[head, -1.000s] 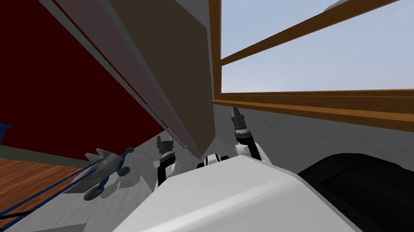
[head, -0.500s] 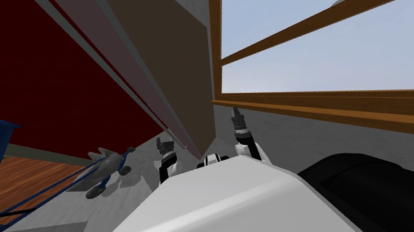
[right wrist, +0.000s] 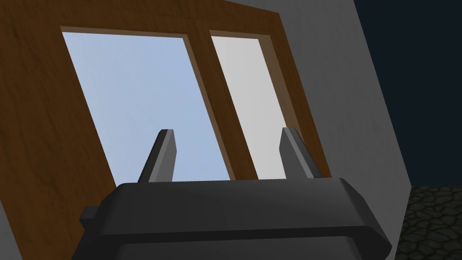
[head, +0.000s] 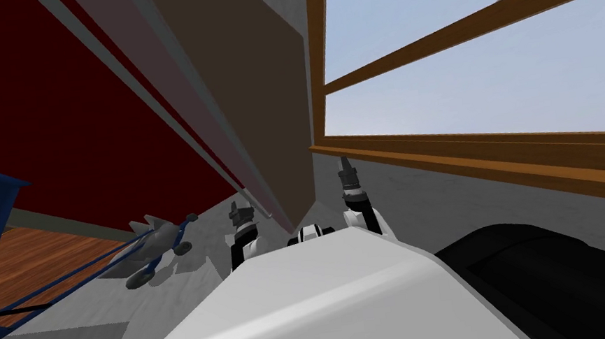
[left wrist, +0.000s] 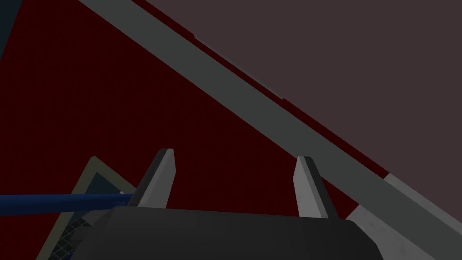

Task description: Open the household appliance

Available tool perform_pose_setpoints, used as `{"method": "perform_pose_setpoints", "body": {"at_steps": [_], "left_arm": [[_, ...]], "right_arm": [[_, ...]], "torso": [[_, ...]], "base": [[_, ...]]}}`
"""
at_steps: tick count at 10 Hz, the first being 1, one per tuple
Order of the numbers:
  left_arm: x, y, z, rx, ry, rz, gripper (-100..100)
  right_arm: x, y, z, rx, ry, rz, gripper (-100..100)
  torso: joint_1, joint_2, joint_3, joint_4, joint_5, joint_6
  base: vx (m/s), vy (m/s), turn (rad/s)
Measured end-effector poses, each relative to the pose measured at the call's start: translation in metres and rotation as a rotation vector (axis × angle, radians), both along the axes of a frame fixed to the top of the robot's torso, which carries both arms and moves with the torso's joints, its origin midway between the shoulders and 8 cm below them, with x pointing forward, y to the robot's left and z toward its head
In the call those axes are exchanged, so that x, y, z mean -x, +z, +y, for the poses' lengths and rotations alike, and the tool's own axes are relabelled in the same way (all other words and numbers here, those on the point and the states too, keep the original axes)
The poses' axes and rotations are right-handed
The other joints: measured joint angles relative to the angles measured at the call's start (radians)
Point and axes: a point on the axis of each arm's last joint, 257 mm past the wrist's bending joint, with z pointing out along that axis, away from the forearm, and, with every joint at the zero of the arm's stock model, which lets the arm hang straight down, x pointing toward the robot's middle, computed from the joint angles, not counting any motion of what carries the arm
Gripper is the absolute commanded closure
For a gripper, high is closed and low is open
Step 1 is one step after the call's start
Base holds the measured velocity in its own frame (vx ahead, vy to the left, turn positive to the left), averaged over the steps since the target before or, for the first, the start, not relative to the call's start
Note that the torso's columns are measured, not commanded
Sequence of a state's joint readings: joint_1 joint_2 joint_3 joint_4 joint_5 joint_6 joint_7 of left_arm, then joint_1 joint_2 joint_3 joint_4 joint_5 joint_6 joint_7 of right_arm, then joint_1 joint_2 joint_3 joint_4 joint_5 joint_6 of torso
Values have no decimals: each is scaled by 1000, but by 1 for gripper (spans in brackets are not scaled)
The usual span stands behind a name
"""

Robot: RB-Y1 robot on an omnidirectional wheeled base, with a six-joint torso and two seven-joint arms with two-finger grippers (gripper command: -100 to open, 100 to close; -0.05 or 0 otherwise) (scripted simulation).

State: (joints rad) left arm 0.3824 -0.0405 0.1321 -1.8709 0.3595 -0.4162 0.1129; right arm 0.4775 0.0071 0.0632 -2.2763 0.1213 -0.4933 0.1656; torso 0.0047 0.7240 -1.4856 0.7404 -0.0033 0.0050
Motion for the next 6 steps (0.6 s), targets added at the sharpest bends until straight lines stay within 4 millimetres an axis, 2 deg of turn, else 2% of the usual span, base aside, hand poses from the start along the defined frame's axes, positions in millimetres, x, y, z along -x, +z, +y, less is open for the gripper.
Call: {"method": "perform_pose_setpoints", "body": {"at_steps": [1, 2, 3, 6], "left_arm": [[-2, -3, -1, -1, -2, -1, 100], [-3, 2, -3, -6, -2, -22, 100], [-2, 2, -2, -7, -1, -25, -100], [-4, 2, 4, -59, -22, -8, -100]], "right_arm": [[0, 0, 0, 0, 0, 0, 0], [0, 0, 0, 0, 0, 0, 0], [0, 0, 0, 0, 0, 0, 0], [0, 0, 0, 0, 0, 0, 0]], "torso": [[-4, 6, 4, 3, -2, -1], [-5, 11, 7, 0, 1, -3], [-5, 11, 8, -2, 2, -3], [-3, 9, 7, -4, 4, -4]], "base": [[-1, 19, -31], [-8, 5, 15], [-6, -5, 12], [4, -12, 21]]}}
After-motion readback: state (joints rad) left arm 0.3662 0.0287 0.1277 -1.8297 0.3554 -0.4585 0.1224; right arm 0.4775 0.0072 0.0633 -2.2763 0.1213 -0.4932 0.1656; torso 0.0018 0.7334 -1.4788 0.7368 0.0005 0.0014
